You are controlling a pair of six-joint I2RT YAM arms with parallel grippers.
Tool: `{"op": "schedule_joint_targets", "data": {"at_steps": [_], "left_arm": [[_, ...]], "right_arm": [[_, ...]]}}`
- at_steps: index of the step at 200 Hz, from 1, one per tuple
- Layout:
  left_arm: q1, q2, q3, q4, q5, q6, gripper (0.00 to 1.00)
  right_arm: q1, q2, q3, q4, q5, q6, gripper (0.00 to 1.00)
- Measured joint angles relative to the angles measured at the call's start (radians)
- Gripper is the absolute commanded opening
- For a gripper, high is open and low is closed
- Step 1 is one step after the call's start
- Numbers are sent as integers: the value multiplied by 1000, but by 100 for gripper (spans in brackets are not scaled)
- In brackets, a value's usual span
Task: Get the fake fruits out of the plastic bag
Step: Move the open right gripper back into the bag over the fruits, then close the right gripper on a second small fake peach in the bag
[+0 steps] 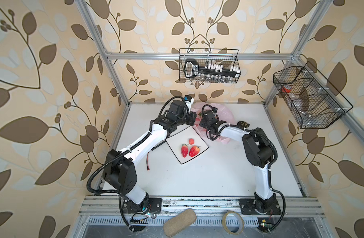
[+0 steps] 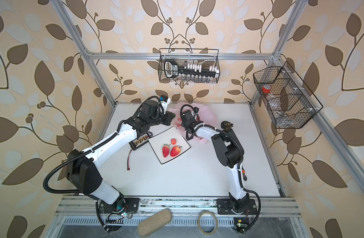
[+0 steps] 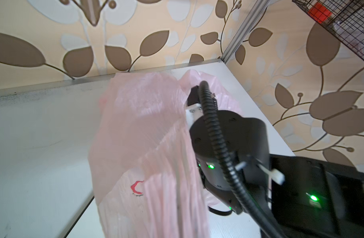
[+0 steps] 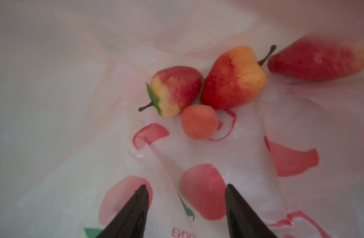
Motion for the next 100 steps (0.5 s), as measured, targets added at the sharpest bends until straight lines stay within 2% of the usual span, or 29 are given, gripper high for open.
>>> {"op": "schedule_joint_targets", "data": {"at_steps": [54,100], "left_arm": [[-12,0,0,0,26,0,0],[-34,2,7,0,73,10,0]], "right_arm": [[-31,89,82,-23,-40,16,70],[-38,103,92,15,-92,39,73]]}}
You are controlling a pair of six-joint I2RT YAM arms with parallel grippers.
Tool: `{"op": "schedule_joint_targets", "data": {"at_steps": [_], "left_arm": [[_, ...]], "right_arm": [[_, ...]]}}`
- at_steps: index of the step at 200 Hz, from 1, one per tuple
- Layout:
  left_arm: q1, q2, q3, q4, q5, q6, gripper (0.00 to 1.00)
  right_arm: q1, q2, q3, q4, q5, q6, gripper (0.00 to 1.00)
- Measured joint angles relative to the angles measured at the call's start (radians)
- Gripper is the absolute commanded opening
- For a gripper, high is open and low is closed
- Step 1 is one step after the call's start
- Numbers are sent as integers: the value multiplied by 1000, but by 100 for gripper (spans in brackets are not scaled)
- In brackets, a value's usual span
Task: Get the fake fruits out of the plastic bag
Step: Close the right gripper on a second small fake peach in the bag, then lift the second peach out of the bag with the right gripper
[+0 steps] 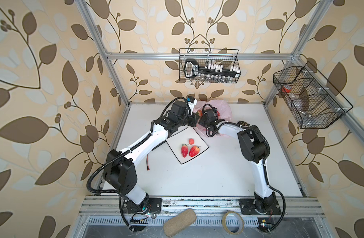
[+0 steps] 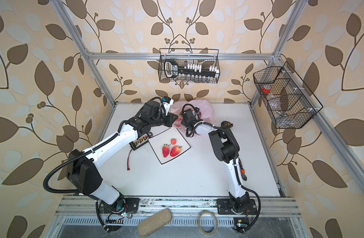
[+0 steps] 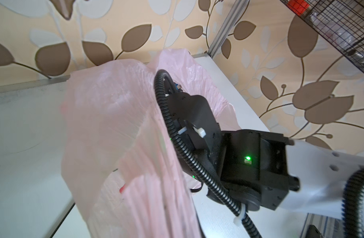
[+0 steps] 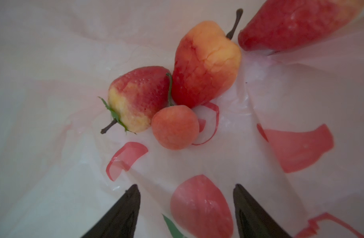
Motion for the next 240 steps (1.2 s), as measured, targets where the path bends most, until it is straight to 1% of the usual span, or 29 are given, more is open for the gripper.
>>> {"op": "schedule_joint_targets", "data": {"at_steps": [35,68,82,100,133,149,163,195,240], "left_arm": [[-13,8,35,0,60,15,0],[-19,24,69,0,115,27,0],[-20,32,77,0,135,37,0],[-21,37,79,-2,147,41,0],[-26,37,79,-8,146,45,0],[-26,37,79,-11,124,49,0],[-26,37,79,-18,82,55,0],[-26,37,64,-32,-27,65,0],[-26,37,16,-40,-127,64,0]], "right_arm": [[-9,24,28,17,-17,35,73],[-18,99,119,-10,-17,81,70],[-19,126,157,-23,-14,93,67],[-19,146,192,-44,-16,109,60],[-18,152,200,-62,-14,122,47],[-19,151,198,-66,-16,114,41],[-23,145,184,-55,-19,104,38],[-35,74,85,-40,-44,82,36],[-68,-127,-117,16,-91,55,36]]}}
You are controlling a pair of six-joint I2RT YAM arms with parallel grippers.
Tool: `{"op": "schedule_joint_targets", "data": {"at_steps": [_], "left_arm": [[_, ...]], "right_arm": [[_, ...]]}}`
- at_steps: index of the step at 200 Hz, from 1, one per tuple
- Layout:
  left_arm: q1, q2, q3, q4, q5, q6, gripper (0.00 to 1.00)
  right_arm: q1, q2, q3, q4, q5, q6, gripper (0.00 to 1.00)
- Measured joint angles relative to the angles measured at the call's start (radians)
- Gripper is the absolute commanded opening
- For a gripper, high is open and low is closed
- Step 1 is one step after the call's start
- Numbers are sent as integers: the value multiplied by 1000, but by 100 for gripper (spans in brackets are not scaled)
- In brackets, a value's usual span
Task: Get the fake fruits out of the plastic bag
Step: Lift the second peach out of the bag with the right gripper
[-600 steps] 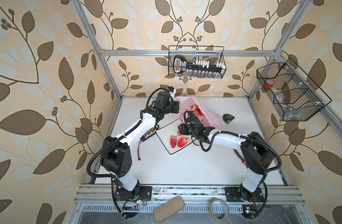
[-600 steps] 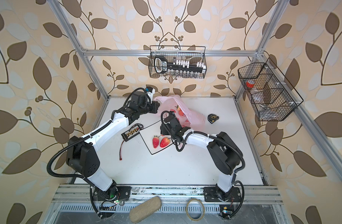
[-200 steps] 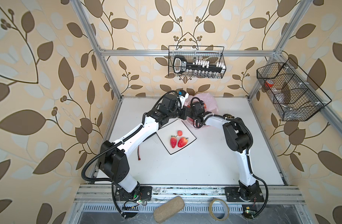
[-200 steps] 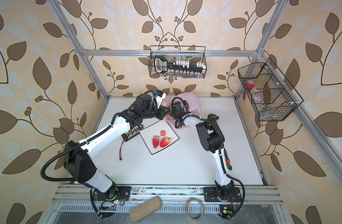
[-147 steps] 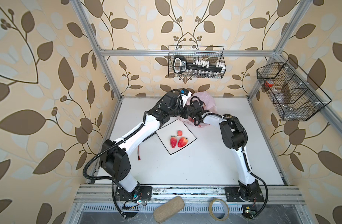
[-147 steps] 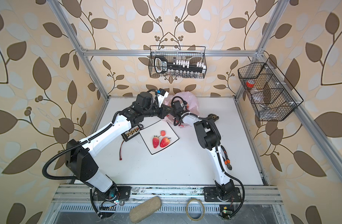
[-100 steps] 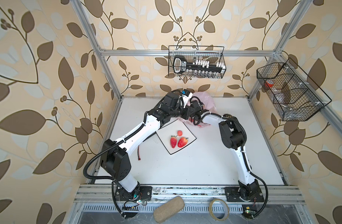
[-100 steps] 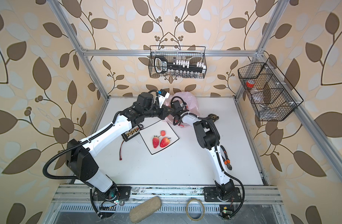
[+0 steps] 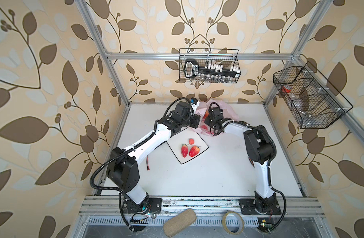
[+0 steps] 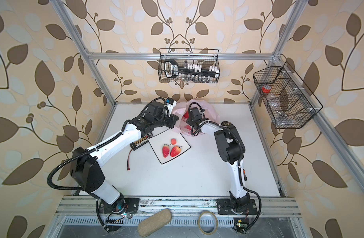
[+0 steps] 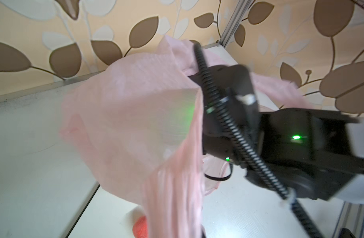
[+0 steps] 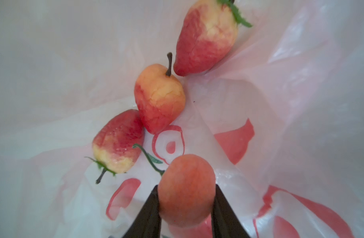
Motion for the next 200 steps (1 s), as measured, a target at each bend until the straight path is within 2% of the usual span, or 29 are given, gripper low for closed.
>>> {"op": "schedule_joint_targets", "data": {"at_steps": [40,88,136,163,200], "left_arm": [[0,0,-10,4,-36,-2,0],[4,0,-10,20,-38,-6,0],[54,0,-10,37,-33,-27,0],[91,0,-10,49,-30,-34,0],[116,6,-10,57,-24,-53,0]], "right_arm": [[-26,-158,-143,59,-33,6,35],[-39,-251,-225,76,-80,21,34],[-32,-425,-336,89,-148,2,34],[13,-563,-420,104,-163,-68,34],[150,-722,-523,117,-161,-218,35]]}}
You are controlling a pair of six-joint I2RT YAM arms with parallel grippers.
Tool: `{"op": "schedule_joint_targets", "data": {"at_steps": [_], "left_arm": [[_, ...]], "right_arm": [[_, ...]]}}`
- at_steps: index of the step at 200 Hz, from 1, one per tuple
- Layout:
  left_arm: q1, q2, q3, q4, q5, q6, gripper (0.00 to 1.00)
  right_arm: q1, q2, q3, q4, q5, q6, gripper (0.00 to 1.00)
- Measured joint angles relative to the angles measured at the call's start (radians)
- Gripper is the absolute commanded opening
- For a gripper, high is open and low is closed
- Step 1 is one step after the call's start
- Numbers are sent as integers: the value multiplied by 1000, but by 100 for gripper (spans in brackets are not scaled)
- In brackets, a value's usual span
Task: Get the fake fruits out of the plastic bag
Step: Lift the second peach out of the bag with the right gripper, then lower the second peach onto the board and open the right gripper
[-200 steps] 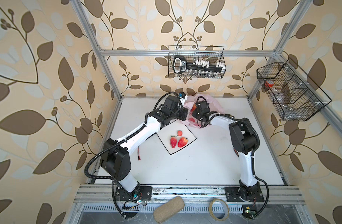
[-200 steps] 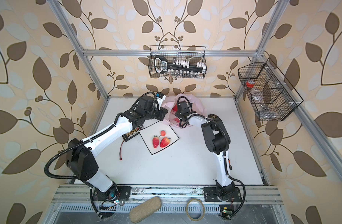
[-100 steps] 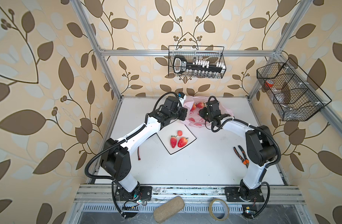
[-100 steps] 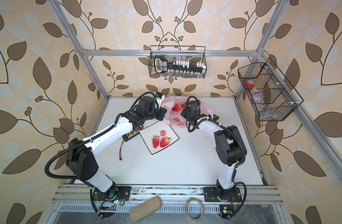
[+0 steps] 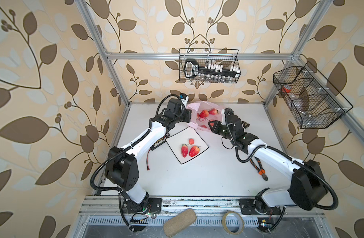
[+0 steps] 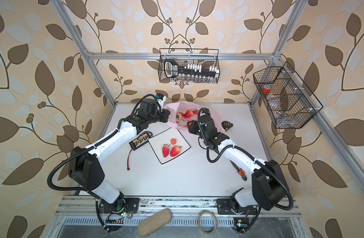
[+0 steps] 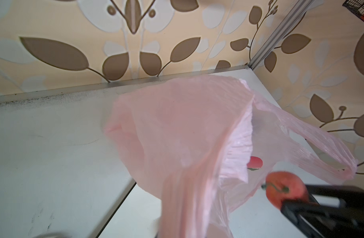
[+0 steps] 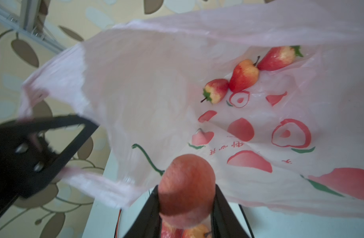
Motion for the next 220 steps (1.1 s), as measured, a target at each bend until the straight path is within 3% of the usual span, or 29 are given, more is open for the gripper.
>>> {"op": "schedule_joint_targets", "data": {"at_steps": [37,80,147,220], "left_arm": [[0,8,0,2,17,-6,0],[0,8,0,7,21,-8,0],[5,8,0,6,21,-9,0],[5,8,0,6,24,-9,0]], "right_arm": [[111,-31,-55,-8,14,-105,35],[193,75,-52,-15,35,-160,35],[196,331,115,-56,77,-248,35],[152,492,220,-113,113,-227,37]]}}
